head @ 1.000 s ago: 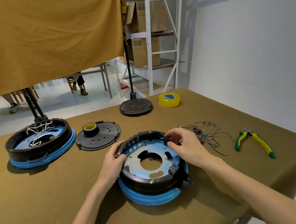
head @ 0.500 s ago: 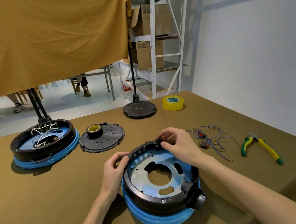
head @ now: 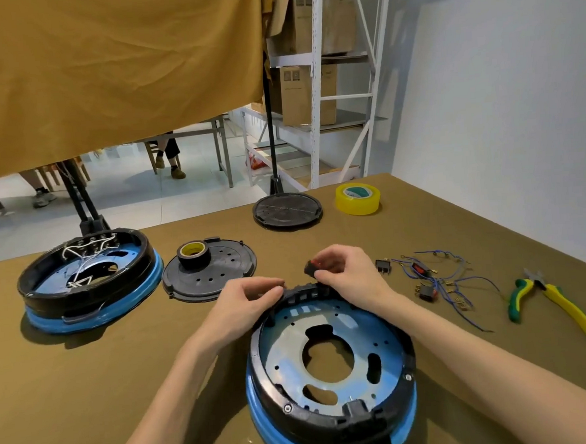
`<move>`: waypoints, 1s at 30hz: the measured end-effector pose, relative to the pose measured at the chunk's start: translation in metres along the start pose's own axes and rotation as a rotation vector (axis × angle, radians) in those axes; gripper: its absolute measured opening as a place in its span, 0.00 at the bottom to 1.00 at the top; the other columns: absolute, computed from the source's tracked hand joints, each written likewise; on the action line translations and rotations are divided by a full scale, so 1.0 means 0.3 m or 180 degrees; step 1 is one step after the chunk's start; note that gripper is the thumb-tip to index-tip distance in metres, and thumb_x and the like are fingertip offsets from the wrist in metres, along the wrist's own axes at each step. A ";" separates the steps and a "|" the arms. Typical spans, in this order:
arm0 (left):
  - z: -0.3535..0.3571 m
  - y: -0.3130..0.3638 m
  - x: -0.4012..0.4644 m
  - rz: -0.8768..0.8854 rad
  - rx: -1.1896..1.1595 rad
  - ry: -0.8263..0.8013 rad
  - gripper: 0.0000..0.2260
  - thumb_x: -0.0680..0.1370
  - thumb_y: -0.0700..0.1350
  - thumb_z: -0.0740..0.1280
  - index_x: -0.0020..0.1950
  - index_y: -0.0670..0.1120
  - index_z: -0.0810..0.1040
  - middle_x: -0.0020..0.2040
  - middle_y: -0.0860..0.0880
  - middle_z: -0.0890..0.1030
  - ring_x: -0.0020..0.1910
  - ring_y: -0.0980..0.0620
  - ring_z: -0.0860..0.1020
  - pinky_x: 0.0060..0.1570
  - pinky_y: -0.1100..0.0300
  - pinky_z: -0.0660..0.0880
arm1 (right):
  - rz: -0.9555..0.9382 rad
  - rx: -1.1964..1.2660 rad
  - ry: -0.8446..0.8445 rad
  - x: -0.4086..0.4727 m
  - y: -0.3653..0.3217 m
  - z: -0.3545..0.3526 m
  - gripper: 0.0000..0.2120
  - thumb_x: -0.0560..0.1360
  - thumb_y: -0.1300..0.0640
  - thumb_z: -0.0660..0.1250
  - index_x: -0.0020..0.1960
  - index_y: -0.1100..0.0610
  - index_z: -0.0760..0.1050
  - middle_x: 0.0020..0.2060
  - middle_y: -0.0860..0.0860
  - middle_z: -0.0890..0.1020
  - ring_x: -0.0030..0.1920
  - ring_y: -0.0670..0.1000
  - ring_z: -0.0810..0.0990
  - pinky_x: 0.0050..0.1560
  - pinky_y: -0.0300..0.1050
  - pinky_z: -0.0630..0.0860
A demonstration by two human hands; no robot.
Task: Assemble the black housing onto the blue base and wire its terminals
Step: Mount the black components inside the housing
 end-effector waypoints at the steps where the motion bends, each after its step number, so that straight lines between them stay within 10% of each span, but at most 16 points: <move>1: -0.014 0.011 -0.001 -0.0031 0.0249 0.0222 0.13 0.79 0.56 0.71 0.61 0.55 0.83 0.52 0.59 0.85 0.52 0.62 0.82 0.52 0.64 0.81 | 0.0116 -0.0011 0.0105 -0.011 0.025 -0.010 0.09 0.75 0.62 0.74 0.55 0.56 0.82 0.47 0.50 0.86 0.48 0.48 0.84 0.54 0.48 0.82; 7: 0.058 0.040 -0.063 -0.0144 0.1002 -0.0522 0.11 0.82 0.59 0.65 0.57 0.56 0.82 0.50 0.57 0.85 0.48 0.59 0.82 0.51 0.53 0.82 | 0.0432 -0.0003 0.0313 -0.064 0.059 -0.039 0.07 0.76 0.61 0.73 0.53 0.53 0.81 0.45 0.46 0.84 0.46 0.44 0.82 0.39 0.29 0.72; 17: 0.050 0.157 0.003 0.0359 0.2045 0.0521 0.16 0.76 0.64 0.71 0.58 0.56 0.83 0.48 0.60 0.84 0.47 0.58 0.81 0.47 0.55 0.80 | 0.0852 0.0735 0.0511 -0.171 0.099 -0.129 0.09 0.78 0.65 0.68 0.54 0.52 0.81 0.46 0.48 0.83 0.48 0.50 0.82 0.44 0.40 0.75; 30: 0.121 0.236 0.066 0.0304 0.3240 0.0426 0.19 0.80 0.63 0.65 0.64 0.54 0.82 0.60 0.49 0.80 0.61 0.44 0.76 0.59 0.48 0.73 | 0.1108 0.1207 0.0010 -0.255 0.154 -0.155 0.10 0.75 0.69 0.70 0.54 0.59 0.79 0.47 0.57 0.83 0.42 0.52 0.85 0.37 0.50 0.84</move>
Point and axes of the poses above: each hand's wrist, its own x-axis towards the middle knuckle, its own z-axis out of the palm, y = z × x, the point moved 6 cm from there along x, towards the middle knuckle
